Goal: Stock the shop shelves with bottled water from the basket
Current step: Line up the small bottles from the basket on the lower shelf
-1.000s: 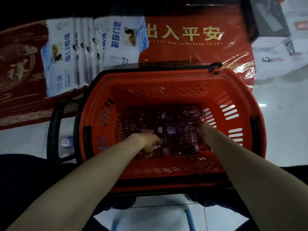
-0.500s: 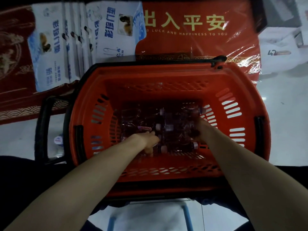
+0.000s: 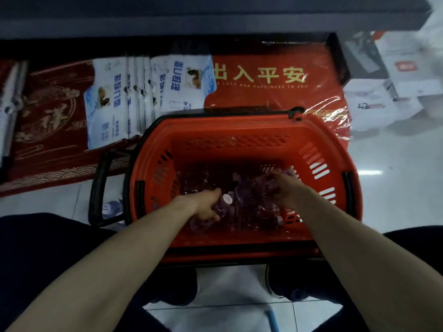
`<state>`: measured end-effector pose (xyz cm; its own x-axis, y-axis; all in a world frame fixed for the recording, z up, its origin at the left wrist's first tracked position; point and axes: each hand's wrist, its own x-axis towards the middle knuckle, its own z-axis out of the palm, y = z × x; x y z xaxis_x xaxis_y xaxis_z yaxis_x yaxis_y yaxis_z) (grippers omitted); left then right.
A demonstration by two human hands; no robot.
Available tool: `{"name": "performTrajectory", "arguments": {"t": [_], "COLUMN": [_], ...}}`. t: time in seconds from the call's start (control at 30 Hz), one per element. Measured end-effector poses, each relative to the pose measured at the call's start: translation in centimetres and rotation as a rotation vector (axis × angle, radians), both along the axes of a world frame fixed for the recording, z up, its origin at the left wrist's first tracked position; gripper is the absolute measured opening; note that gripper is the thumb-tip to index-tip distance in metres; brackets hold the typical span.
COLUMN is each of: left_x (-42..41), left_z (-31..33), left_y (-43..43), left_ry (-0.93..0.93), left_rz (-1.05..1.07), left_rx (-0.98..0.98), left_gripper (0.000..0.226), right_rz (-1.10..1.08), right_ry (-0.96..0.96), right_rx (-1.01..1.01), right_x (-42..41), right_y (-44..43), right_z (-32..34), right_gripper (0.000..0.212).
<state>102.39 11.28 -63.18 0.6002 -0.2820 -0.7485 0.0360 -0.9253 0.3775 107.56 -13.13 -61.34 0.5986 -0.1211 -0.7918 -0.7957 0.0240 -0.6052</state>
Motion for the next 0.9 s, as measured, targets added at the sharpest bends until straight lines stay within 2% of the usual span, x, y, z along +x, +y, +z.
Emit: {"name": "performTrajectory", "arguments": {"t": [0.2,0.37,0.47,0.57,0.67,0.73,0.8,0.9], "left_x": [2.6,4.1,4.7,5.0,4.9,5.0,5.2,5.6], "left_z": [6.5,14.1,18.1,21.2,23.1,23.5,23.4,23.5], "left_y": [1.5,2.0,1.7,1.1,0.5,0.1,-0.4,-1.0], "left_ry": [-0.225,-0.361,-0.470,-0.579,-0.674,-0.684,-0.604,-0.442], "left_rz": [0.211,0.442,0.525,0.627,0.767,0.915,1.058,1.160], "left_rx": [-0.145,-0.401,-0.535,-0.641,-0.738,-0.834,-0.929,-1.038], "left_gripper": [0.052,0.056,0.056,0.061,0.051,0.032,0.022,0.037], "right_rz": [0.105,0.207,0.304,0.381,0.434,0.432,0.390,0.337], "right_ry": [-0.011,-0.078,-0.197,-0.345,-0.450,-0.496,-0.512,-0.534], "right_rx": [0.148,0.270,0.282,0.355,0.473,0.579,0.672,0.653], "right_x": [0.5,0.6,1.5,2.9,3.7,3.9,3.9,4.5], "right_y": [-0.3,-0.1,0.2,0.4,0.6,0.5,0.5,1.1], "right_z": [7.7,14.6,18.1,20.6,22.3,22.5,22.2,21.4], "right_gripper": [0.024,0.017,0.013,0.029,0.033,0.026,0.023,0.023]}}
